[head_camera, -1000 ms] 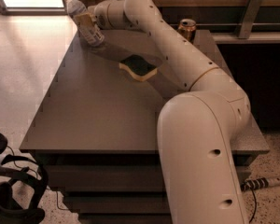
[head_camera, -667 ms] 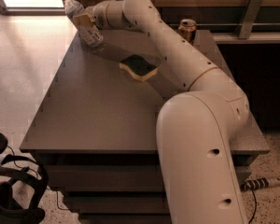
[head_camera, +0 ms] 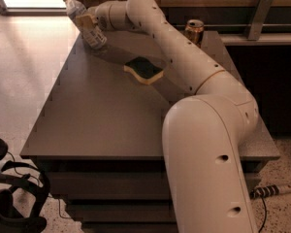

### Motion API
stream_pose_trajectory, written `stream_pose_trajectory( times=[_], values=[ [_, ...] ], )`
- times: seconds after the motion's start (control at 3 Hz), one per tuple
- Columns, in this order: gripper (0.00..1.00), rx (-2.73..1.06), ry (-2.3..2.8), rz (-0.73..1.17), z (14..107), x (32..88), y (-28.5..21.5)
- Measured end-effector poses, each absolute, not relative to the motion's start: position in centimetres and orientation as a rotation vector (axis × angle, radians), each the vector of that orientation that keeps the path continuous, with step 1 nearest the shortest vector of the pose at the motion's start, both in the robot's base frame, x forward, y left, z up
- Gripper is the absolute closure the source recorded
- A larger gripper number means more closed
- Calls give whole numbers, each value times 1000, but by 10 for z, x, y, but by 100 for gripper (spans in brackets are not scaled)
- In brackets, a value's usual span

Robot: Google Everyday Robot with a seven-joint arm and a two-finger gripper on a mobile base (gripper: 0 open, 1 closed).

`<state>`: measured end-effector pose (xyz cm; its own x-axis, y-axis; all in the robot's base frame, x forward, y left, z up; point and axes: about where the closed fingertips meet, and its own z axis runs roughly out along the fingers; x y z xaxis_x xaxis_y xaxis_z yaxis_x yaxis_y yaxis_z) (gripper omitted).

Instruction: Pick blue plastic bottle

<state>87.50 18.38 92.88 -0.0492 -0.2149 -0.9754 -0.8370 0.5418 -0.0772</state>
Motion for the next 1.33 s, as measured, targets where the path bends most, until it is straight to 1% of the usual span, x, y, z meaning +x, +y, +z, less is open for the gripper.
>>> stream_pose_trajectory(
  times=[0.67,1.33],
  values=[
    [100,-865,1511,666,966,866,163],
    [100,-888,1499,603,1024,848,131]
  ],
)
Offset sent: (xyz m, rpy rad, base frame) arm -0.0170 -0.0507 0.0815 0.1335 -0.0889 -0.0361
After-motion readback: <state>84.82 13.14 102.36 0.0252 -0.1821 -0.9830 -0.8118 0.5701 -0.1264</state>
